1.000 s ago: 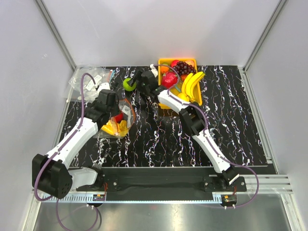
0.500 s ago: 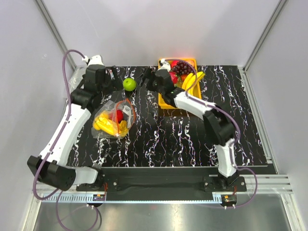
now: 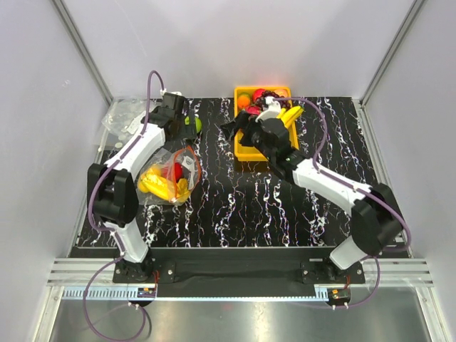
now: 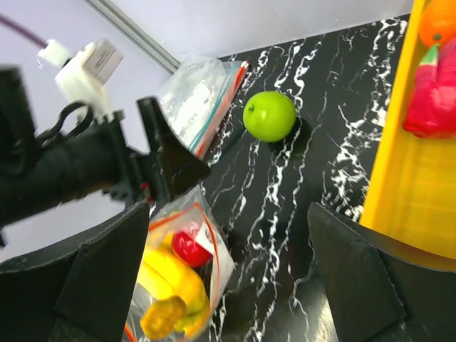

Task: Place the food in the zip-top bag and seal the zipper
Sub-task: Pick up the fake fruit from the center of the board.

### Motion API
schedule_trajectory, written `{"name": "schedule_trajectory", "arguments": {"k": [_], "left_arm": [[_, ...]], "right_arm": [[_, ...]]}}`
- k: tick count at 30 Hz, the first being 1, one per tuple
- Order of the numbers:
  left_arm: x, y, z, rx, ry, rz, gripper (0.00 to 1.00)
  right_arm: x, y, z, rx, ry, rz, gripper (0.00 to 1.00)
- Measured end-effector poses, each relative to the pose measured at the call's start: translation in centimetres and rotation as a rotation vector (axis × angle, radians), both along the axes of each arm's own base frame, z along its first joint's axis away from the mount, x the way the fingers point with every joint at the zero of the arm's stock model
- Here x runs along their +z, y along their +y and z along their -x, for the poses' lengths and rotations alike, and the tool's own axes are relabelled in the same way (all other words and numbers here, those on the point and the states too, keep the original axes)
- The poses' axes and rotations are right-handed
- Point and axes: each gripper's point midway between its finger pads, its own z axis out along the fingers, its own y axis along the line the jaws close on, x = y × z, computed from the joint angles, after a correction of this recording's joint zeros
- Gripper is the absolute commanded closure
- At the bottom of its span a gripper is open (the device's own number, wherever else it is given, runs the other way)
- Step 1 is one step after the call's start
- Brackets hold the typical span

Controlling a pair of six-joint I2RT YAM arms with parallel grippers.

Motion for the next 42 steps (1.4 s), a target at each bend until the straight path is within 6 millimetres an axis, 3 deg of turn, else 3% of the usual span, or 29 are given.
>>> {"name": "schedule_trajectory", "arguments": {"k": [6, 10, 16, 21, 35, 42], "left_arm": [[-0.1, -1.1, -2.5, -0.050, -0.056, 0.013, 0.01], [0.0, -1.7, -5.6, -0.068, -0.099, 0.014, 0.01], [-3.5, -1.6, -7.5, -0.089, -0.059, -0.019, 0.01], [-5.0, -1.5, -9.6, -0.092, -0.054, -0.058, 0.01], [-5.9, -0.7, -12.6, -0.092, -0.069, -0.096, 0.01], [-6.9, -1.7, -13.6, -0.134, -0.058, -0.054, 0.01]], "right_arm": [[0.5, -2.7, 3.4, 0.002, -0.029, 0.005, 0.00], [1.4, -4.0, 5.0, 0.004, -0.051, -0.004, 0.00], [2.5, -5.7, 7.1, 0.006, -0.084, -0.015, 0.00], [3.3, -6.9, 8.5, 0.006, -0.108, 0.003, 0.00], [3.1, -8.1, 9.8, 0.009, -0.111, 0.045, 0.00], [2.7, -8.1, 9.8, 0.011, -0.097, 0.057, 0.00]]}}
